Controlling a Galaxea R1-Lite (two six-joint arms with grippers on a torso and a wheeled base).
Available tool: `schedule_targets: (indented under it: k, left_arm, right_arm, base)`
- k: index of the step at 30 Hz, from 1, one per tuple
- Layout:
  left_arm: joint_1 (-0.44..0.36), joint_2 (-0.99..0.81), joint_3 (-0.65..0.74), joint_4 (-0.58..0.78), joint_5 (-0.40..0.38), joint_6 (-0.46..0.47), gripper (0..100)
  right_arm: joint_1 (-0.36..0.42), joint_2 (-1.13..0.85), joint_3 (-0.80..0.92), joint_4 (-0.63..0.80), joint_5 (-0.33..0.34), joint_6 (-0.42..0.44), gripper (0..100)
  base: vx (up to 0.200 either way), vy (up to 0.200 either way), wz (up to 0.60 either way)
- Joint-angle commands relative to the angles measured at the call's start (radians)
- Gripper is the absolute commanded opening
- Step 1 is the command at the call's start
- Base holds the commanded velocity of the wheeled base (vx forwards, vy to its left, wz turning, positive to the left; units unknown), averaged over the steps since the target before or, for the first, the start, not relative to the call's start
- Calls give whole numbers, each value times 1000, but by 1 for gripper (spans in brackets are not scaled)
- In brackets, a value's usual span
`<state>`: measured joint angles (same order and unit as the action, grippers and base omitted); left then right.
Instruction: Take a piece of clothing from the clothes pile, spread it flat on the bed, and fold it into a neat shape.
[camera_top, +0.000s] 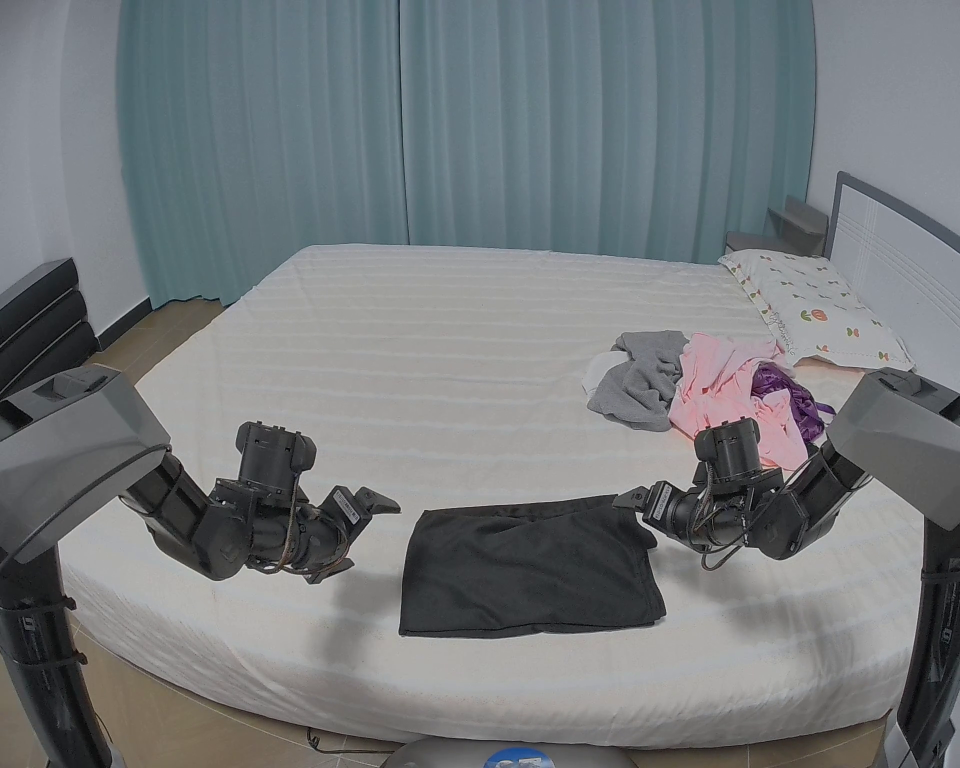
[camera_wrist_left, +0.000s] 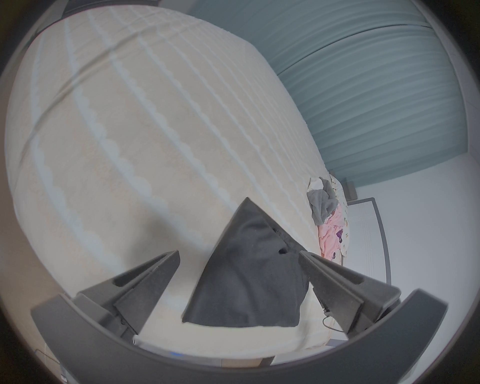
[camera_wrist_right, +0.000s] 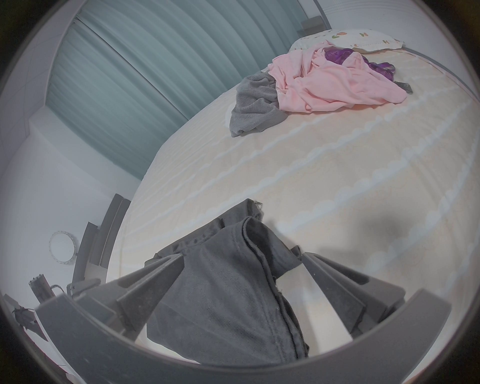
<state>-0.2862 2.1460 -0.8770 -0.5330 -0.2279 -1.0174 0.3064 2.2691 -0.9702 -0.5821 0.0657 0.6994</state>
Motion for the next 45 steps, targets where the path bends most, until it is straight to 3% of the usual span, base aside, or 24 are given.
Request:
schedule_targets:
  k: [1, 4, 9, 16, 17, 35, 36, 45]
  left_arm:
    - [-37, 89, -105, 4, 45, 16, 100]
    - [-53, 173, -220, 7, 122, 48, 100]
    - [-70, 252, -298, 7, 150, 112, 100]
    - [-99, 324, -378, 21, 179, 122, 100]
    - [-100, 327, -387, 27, 180, 122, 100]
    - [-103, 384, -537, 146, 190, 122, 100]
    - [-103, 384, -537, 151, 190, 122, 0]
    - [-94, 384, -539, 156, 252, 122, 0]
  right_arm:
    - [5, 38, -42, 1, 6, 0, 100]
    - [7, 63, -85, 16, 8, 0, 100]
    - [14, 84, -143, 45, 11, 0, 100]
    - [39, 128, -239, 116, 12, 8, 100]
    - [40, 133, -246, 123, 11, 8, 0]
    - [0, 101, -266, 197, -20, 12, 0]
    - [-4, 102, -265, 197, -18, 12, 0]
    - [-7, 113, -271, 199, -18, 12, 0]
  base:
    - [0, 0, 0]
    - [0, 0, 0]
    - [0, 0, 0]
    - [0, 0, 0]
    - [0, 0, 0]
    - [0, 0, 0]
    - [0, 0, 0]
    - [0, 0, 0]
